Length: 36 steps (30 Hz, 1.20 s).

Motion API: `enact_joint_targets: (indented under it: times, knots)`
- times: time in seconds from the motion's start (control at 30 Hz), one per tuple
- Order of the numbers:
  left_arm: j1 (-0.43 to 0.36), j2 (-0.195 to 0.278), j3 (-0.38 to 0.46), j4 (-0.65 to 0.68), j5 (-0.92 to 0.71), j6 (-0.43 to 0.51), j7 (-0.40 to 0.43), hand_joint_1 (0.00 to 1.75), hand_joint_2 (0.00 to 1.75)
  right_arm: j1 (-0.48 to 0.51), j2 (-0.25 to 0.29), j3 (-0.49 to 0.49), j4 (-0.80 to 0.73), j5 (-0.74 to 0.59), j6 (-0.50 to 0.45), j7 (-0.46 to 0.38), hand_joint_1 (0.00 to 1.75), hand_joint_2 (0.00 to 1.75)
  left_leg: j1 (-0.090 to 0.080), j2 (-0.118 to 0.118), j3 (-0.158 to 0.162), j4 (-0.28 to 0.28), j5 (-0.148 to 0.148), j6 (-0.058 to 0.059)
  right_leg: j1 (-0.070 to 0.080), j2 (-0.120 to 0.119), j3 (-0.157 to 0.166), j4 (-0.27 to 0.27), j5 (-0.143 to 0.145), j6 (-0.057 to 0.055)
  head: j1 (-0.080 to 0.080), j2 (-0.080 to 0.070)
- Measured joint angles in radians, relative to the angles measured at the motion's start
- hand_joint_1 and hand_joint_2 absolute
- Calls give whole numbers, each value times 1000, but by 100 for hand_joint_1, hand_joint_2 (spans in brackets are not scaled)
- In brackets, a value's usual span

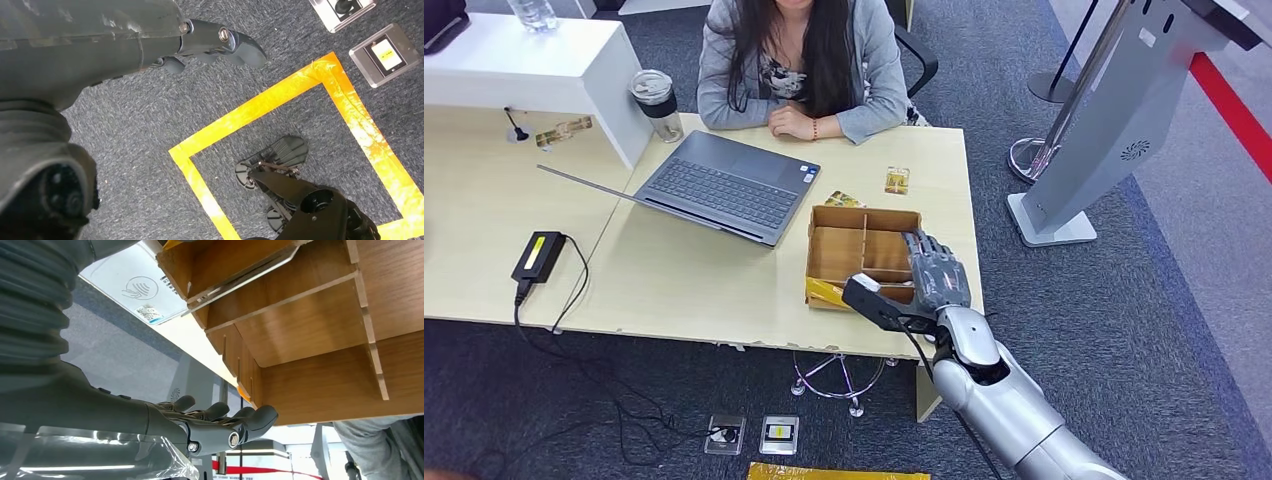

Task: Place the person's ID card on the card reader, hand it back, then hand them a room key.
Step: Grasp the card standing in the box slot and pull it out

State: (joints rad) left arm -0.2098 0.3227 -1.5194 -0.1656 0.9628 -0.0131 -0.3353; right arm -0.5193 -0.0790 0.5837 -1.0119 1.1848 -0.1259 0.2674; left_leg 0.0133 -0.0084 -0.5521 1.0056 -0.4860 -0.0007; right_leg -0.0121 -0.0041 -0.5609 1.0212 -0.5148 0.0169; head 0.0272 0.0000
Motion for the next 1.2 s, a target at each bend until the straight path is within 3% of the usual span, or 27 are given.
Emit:
enact_joint_targets:
  times: [0.83,0.87,0.97,1.0,1.2]
  knots:
    - [0,0,0,0,9,0,0,0,0,-1,16,-1,53,4,-1,-40,1,175,0,0,0,0,0,0,0,0,0,0,0,0,0,0]
    - [0,0,0,0,9,0,0,0,0,-1,16,-1,53,3,0,-40,15,175,0,0,0,0,0,0,0,0,0,0,0,0,0,0]
    - [0,0,0,0,10,1,0,0,0,-2,16,-1,53,2,1,-40,145,175,0,0,0,0,0,0,0,0,0,0,0,0,0,0]
    - [0,0,0,0,11,2,0,0,0,-2,17,-1,53,1,1,-41,175,175,0,0,0,0,0,0,0,0,0,0,0,0,0,0]
    - [0,0,0,0,15,6,0,0,0,-6,18,-2,53,-9,9,-48,175,175,0,0,0,0,0,0,0,0,0,0,0,0,0,0]
